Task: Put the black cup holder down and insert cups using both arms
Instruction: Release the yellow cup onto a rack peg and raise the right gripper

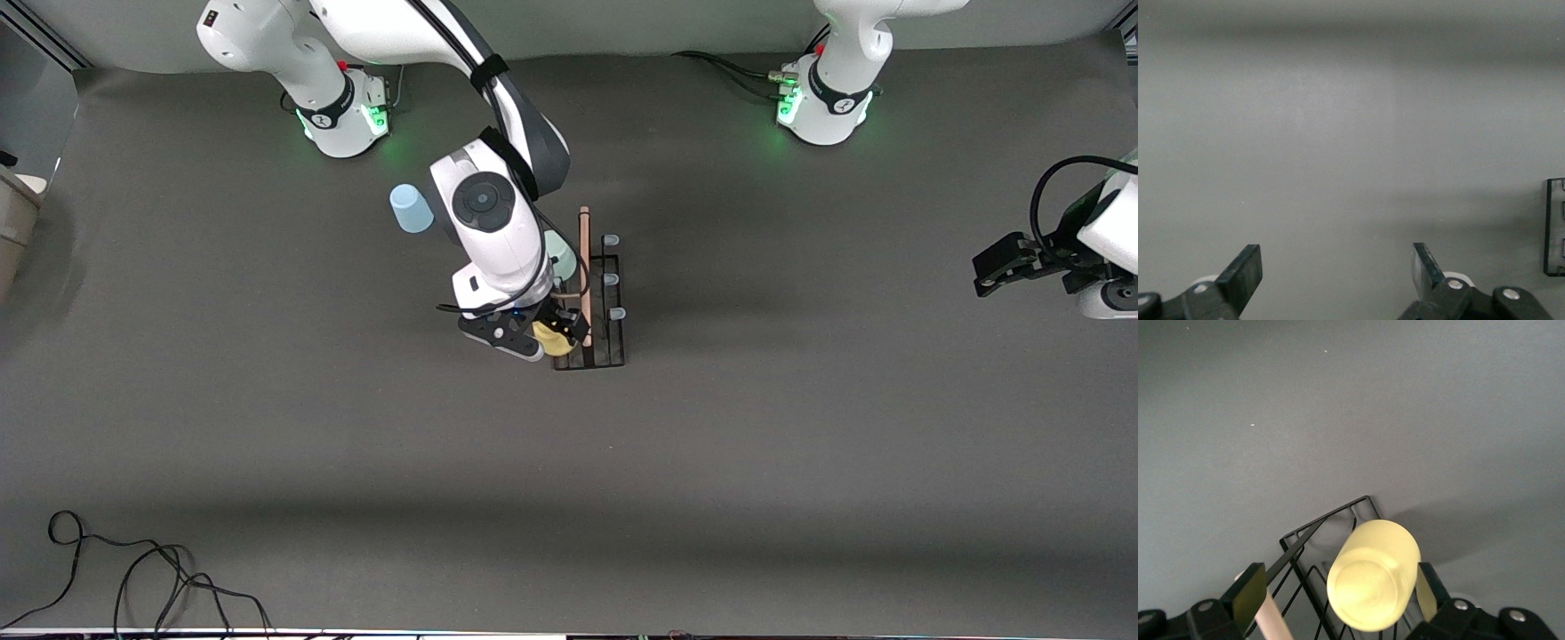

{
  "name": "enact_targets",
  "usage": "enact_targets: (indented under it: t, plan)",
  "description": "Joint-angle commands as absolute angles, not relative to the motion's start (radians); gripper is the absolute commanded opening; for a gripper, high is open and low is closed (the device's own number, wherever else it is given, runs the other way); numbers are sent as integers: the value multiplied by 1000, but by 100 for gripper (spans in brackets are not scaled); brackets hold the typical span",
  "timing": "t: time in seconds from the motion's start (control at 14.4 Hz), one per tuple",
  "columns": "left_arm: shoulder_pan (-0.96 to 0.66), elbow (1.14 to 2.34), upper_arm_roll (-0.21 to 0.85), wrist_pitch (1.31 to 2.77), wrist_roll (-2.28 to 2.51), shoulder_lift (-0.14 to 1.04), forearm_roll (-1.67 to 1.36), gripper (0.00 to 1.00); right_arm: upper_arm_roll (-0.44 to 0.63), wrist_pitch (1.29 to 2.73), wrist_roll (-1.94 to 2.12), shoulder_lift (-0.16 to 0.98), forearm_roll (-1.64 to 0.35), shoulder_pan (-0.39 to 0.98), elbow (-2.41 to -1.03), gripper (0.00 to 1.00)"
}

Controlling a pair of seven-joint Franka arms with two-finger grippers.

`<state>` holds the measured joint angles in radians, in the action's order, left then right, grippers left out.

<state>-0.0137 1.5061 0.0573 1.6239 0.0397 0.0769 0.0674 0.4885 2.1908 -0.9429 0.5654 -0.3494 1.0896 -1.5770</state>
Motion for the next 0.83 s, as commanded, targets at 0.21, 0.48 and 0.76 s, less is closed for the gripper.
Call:
enact_targets:
  t: [0.21, 0.48, 0.76]
  plan:
    - [-58, 1511, 67, 1603, -14, 51, 104, 100, 661, 1828, -677, 352, -330, 1069, -1549, 100]
    - [-57, 1505, 67, 1586, 14, 51, 100, 100, 863, 1564, -433, 224, -295, 1077, -1548, 100]
    - [-52, 1497, 60, 1586, 80, 57, 84, 100, 940, 1459, -289, 114, -148, 1072, -1548, 100]
